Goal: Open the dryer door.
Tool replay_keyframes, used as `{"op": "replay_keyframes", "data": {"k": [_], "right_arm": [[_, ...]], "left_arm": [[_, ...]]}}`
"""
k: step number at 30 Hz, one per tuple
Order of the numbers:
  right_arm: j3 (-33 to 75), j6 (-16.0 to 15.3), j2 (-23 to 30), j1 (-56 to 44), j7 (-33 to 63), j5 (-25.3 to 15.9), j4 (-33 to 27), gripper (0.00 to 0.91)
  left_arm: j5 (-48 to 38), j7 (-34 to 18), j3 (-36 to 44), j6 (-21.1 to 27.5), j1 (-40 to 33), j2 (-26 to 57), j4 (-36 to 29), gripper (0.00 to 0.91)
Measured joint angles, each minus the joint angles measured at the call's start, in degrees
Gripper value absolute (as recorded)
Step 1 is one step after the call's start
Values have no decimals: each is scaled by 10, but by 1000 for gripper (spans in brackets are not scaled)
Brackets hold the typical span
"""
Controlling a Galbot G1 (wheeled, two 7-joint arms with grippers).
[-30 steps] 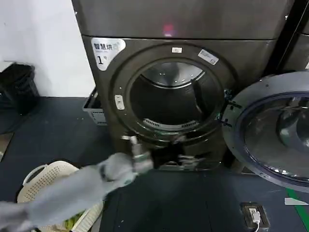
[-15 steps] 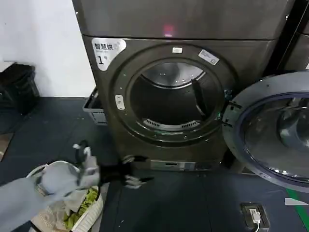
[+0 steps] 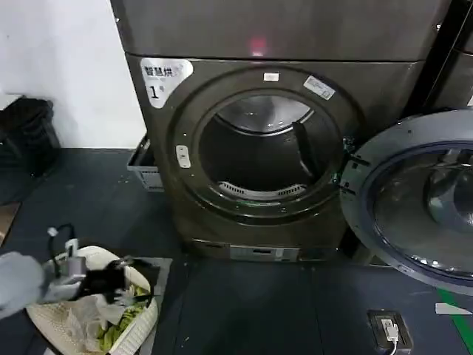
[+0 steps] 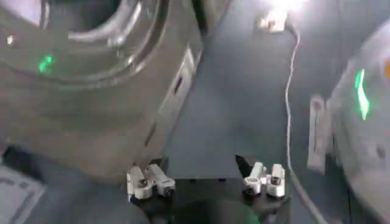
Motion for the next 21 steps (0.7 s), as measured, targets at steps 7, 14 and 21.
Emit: {"op": "replay_keyframes", "data": {"k": [7,14,21], "right_arm": [[-2,3,0,-1,0,1,-5,907],[0,4,1,-2,0,2,-9,907],[5,7,3,-5,0,2,-12,907]], "left_arm": [[44,23,-6,6,12,43,40,907],[63,46,-91,34,96,71,54,907],[110,87,-155,56,162,76,72,907]]}}
